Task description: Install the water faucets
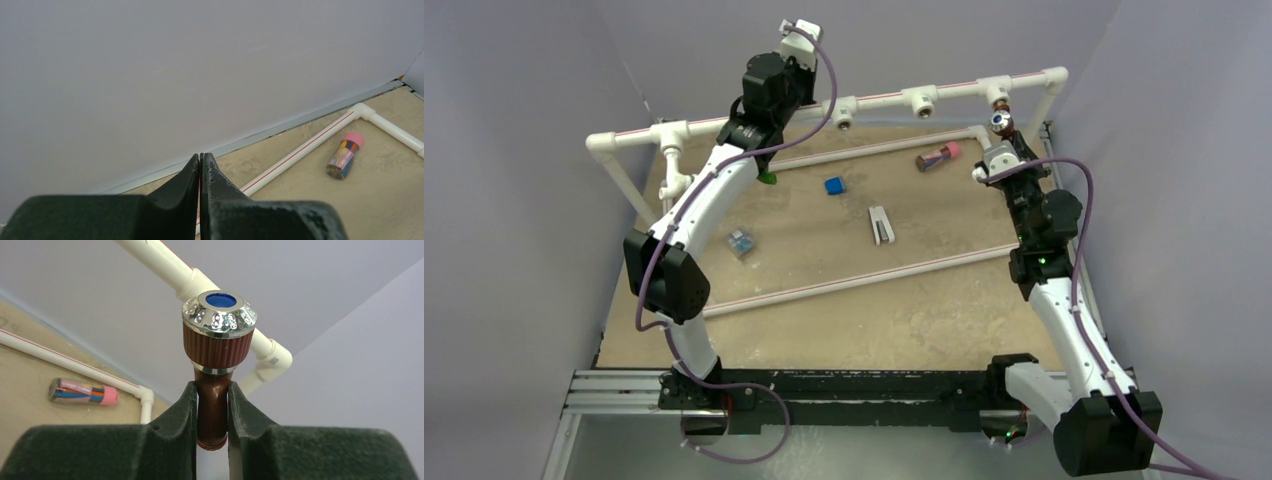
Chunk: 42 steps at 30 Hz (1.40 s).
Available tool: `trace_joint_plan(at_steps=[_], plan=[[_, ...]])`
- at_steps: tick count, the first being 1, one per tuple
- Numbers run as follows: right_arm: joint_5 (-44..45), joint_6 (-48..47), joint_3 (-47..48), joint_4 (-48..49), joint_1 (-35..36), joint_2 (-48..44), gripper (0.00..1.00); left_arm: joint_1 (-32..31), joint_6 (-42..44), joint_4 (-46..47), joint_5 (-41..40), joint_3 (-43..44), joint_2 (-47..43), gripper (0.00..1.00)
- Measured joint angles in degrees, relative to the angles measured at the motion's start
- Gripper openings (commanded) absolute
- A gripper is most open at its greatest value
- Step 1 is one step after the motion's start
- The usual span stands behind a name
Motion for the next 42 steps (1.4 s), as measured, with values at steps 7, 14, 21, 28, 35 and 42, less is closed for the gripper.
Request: trace_joint_plan(at_steps=[7,14,21,28,35,42], plan=[[-0.4,0.5,0.1,0.4,0.0,0.5,0.0,0.0,0.0,1.2,0.3,-0.7,-0.2,0.0],[-1.0,5.1,1.0,1.6,-0.1,1.8,0.0,0.1,0.0,2.1,0.4,-1.2,-0.3,0.0],[-1.6,10.5,1.7,2.1,-0.3,3.0,0.0,0.4,0.0,2.1,0.5,-1.5,-0.6,0.0],[-1.9,17.5,1.7,4.2,-0.6,4.0,0.0,0.7,0.0,2.2,0.7,-1.6,-0.6,0.0],[-1.9,28.9,1.7,5.4,-1.8,4.5,0.0,0.8,0.1,2.2,1.0,-1.6,-0.6,0.0],[-3.3,42.1,2.1,6.4,-3.9,5.5,0.0,0.9,0.8,2.3,1.3,-1.6,-0.6,0.0]])
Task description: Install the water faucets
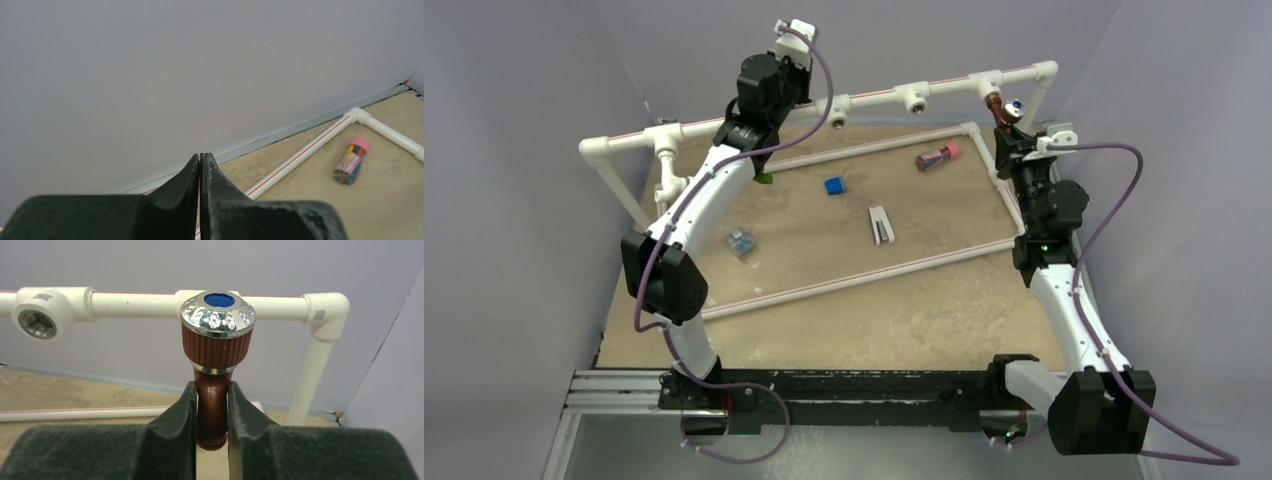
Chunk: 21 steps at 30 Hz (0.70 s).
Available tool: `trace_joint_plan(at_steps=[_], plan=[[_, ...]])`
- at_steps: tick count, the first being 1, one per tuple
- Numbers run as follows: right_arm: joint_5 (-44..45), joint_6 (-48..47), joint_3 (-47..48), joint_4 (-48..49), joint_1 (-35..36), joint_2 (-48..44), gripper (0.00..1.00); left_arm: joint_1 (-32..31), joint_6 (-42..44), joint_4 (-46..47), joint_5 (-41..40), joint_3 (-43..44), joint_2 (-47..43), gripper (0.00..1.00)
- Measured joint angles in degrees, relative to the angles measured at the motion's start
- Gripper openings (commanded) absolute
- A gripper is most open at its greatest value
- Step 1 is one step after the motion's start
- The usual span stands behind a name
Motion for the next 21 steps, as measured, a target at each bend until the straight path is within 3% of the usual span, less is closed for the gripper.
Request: trace_joint_plan(at_steps=[21], plan=[[3.9,39.5,-0.4,-0.1,-1.2,0.6,0.0,0.1,0.5,0.0,0.2,0.0,0.0,0.0]])
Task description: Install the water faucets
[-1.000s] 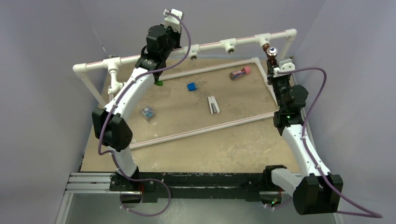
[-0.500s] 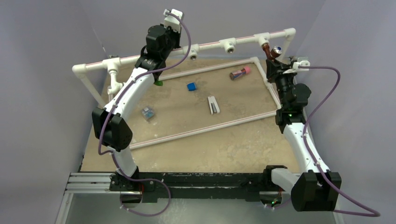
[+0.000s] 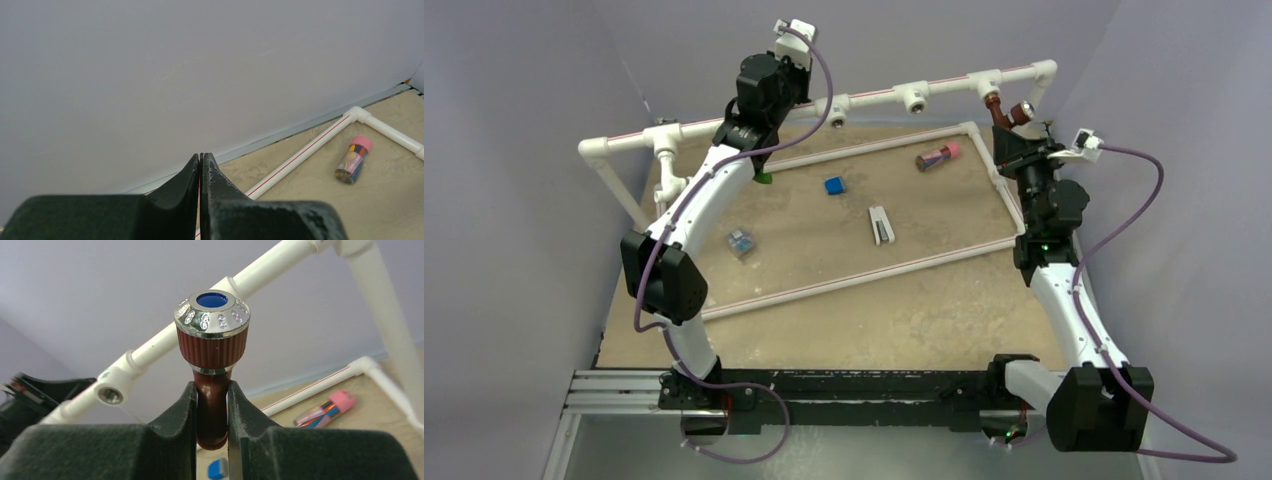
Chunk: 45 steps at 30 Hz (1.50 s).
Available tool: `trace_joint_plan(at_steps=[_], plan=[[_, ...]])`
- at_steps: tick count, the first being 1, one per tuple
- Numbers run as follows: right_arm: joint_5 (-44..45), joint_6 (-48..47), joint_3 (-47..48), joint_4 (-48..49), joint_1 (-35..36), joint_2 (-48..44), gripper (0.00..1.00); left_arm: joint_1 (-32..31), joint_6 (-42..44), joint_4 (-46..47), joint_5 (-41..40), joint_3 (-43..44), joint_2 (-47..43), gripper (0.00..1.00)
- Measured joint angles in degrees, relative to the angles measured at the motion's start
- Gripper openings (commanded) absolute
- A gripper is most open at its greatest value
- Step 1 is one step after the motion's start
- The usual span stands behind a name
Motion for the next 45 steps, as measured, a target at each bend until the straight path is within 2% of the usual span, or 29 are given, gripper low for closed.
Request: trace_joint_plan(at_steps=[8,18,24,28,32,35,39,45], plan=[[1.0,18.1,-1.8,0.9,-0.6,0.0,0.0,0.0,0.0,-0.2,0.0,0.0,-0.1,0.0],[-0.1,36.2,-4.0,1.9,-2.3,-0.8,0.0,-0.4,1.1,-0.3,0.0,-0.1,-0.1,0.0],[-3.5,45.1,-4.1,5.2,-2.1,-1.4,0.0,-0.5,1.5,-0.4,0.0,-0.1,-0.1,0.0],[-3.6,46.4,-4.1,5.0,-2.1,-1.6,0.0,-0.5,1.6,-0.4,0.0,-0.1,-0.1,0.0],[-3.3,43.5,-4.0,2.0,-2.2,-3.1,0.0,-0.5,1.9,-0.3,0.0,-0.1,-0.1,0.0],[-2.3,37.0,-3.1,-1.6,-2.2,-4.9,0.0,-0.5,2.1,-0.4,0.0,-0.1,-0.1,0.0],[-0.9,23.6,0.4,-7.0,-2.4,-6.7,0.0,-0.5,2.4,-0.3,0.0,-0.1,-0.1,0.0],[-0.5,-4.6,3.9,-11.1,-2.4,-9.1,0.0,-0.6,2.5,-0.4,0.0,-0.1,-0.1,0.0]])
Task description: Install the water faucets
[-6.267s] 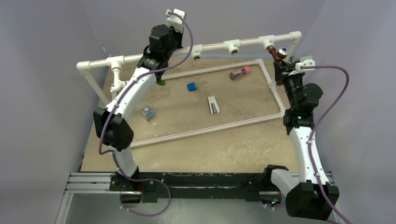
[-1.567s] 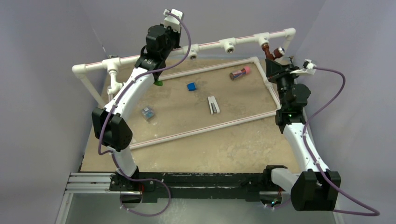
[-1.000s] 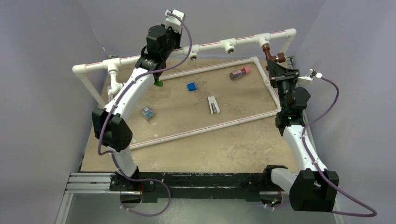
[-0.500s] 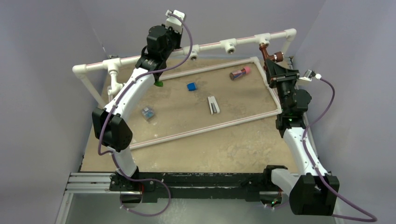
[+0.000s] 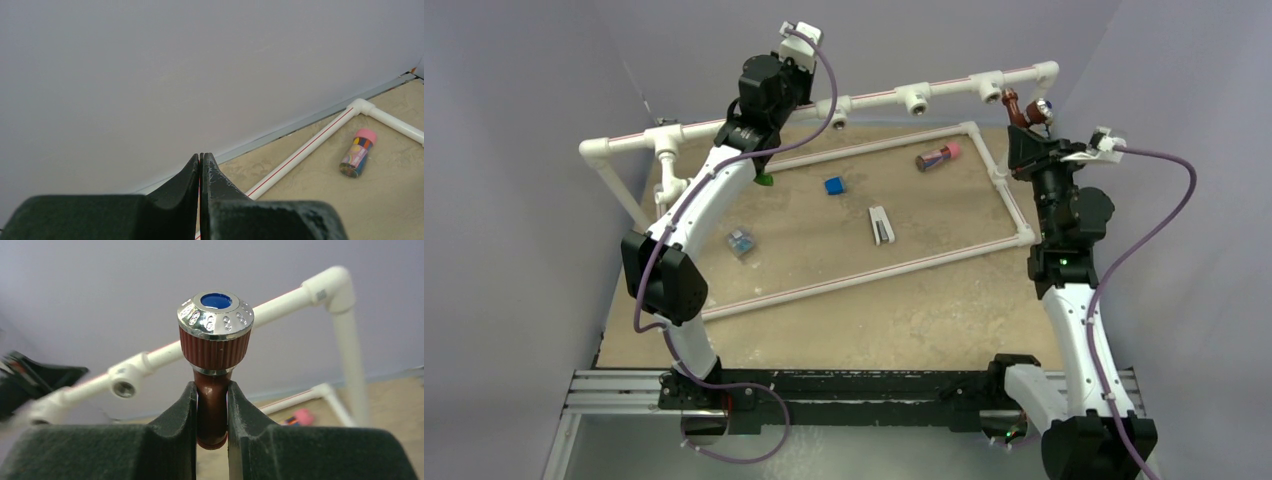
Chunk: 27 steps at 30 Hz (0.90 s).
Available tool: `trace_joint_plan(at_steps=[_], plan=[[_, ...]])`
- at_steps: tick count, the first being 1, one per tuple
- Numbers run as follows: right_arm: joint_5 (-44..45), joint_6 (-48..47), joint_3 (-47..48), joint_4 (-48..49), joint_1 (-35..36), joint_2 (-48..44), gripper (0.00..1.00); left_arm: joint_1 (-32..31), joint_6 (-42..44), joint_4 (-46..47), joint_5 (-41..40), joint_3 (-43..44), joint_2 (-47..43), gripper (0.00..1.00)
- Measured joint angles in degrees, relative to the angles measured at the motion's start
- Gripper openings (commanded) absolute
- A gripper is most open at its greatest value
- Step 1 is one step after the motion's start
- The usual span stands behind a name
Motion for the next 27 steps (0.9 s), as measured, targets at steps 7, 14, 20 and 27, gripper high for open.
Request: trace_joint_plan(at_steps=[7,14,20,27], plan=[[-1.0,-27.3,1.2,-4.0,0.0,0.7,0.0,0.0,0.0,0.0,0.0,0.0,0.0,0.0],[-4.3,-47.8,1.3,-8.3,0.5,2.4,0.0,0.0,0.0,0.0,0.0,0.0,0.0,0.0],[-6.1,-57.6,2.9,-10.6,3.3,3.2,0.0,0.0,0.0,0.0,0.0,0.0,0.0,0.0],[-5.6,-62.6,4.9,-10.7,4.3,4.2,0.0,0.0,0.1,0.0,0.0,0.0,0.0,0.0]])
